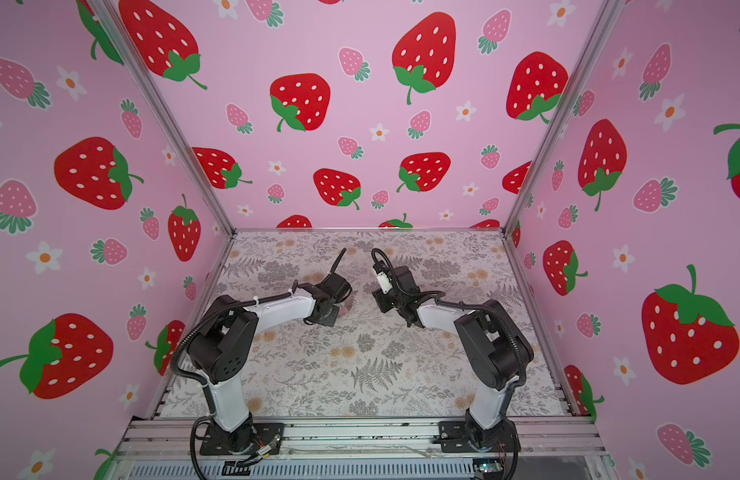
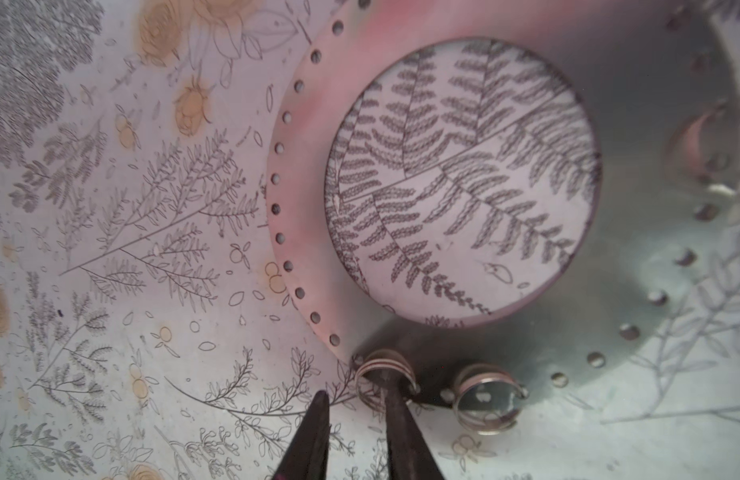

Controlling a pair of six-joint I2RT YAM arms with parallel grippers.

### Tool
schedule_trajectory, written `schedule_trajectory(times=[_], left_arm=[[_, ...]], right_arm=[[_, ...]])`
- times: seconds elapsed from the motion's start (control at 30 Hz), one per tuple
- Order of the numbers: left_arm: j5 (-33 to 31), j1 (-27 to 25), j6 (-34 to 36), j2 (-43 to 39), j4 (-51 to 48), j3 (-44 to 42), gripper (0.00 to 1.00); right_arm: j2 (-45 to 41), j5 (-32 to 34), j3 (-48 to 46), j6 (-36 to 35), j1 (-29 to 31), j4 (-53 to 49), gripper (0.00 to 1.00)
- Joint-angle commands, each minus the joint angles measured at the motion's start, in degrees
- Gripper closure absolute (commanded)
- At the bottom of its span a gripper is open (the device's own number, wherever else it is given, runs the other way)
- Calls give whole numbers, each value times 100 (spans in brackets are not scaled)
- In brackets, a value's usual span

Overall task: Put the keys on the keyring
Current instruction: 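Lower the left gripper and grasp the split rings on the ring's edge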

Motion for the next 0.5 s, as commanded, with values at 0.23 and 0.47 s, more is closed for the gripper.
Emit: schedule_trajectory(times=[0.23,0.47], left_arm=[[1889,797,-418,-567,830,-527,71],[2565,1022,-514,-518,1136,-685,72]], right_arm=[[126,-90,92,78,43,-69,57],[104,-64,72,111,52,-95,58]])
